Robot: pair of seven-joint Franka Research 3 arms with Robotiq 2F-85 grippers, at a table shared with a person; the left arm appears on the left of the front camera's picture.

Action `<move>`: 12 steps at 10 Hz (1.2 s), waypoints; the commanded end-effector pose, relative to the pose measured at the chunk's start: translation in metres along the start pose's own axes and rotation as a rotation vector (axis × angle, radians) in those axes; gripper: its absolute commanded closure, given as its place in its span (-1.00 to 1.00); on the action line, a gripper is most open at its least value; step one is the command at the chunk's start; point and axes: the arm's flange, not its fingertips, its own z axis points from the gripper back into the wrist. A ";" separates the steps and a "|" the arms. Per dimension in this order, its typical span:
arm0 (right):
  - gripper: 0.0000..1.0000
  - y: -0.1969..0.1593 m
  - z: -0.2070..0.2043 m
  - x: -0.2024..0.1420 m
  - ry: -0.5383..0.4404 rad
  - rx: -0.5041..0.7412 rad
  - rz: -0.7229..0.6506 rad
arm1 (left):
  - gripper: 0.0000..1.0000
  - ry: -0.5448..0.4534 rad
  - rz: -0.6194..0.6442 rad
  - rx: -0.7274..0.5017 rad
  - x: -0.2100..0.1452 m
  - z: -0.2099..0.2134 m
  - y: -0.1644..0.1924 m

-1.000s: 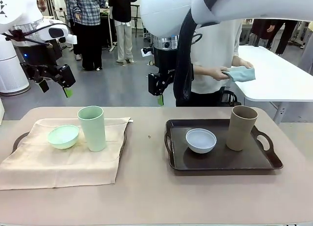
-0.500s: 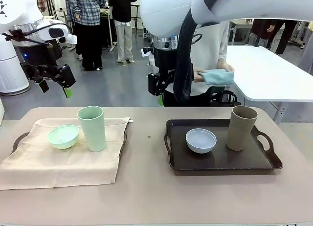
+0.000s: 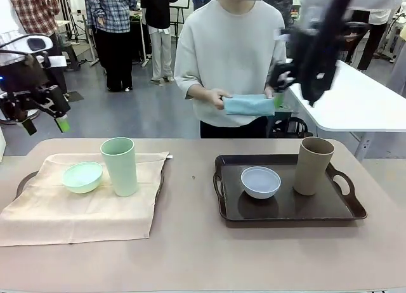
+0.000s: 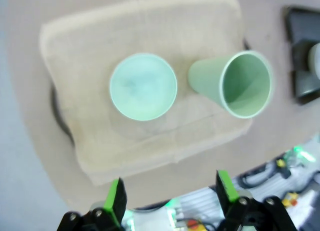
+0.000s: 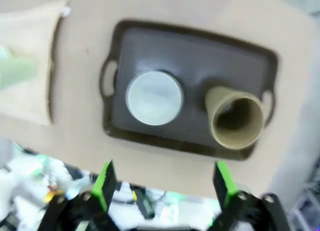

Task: Set up a tray with a mat and arrange the tableware.
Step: Pick up the Picnic Bowl and Reusable plastic cup from the Handle tray in front of the human's position and hold them in the air.

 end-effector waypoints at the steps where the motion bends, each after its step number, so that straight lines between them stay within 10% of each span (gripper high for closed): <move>1: -1.00 -0.059 -0.001 -0.039 -0.055 0.072 -0.068 | -0.87 -0.012 0.039 -0.106 0.000 0.012 0.022; 3: -1.00 -0.119 0.002 -0.065 -0.063 0.219 -0.062 | -0.87 -0.045 0.070 -0.234 -0.006 0.027 0.048; 8: -1.00 -0.137 -0.002 -0.070 -0.030 0.195 -0.089 | -0.87 -0.079 0.074 -0.205 -0.011 0.035 0.054; 12: -1.00 -0.260 0.002 -0.110 -0.105 0.753 -0.121 | -0.87 -0.115 0.157 -0.635 -0.039 0.058 0.149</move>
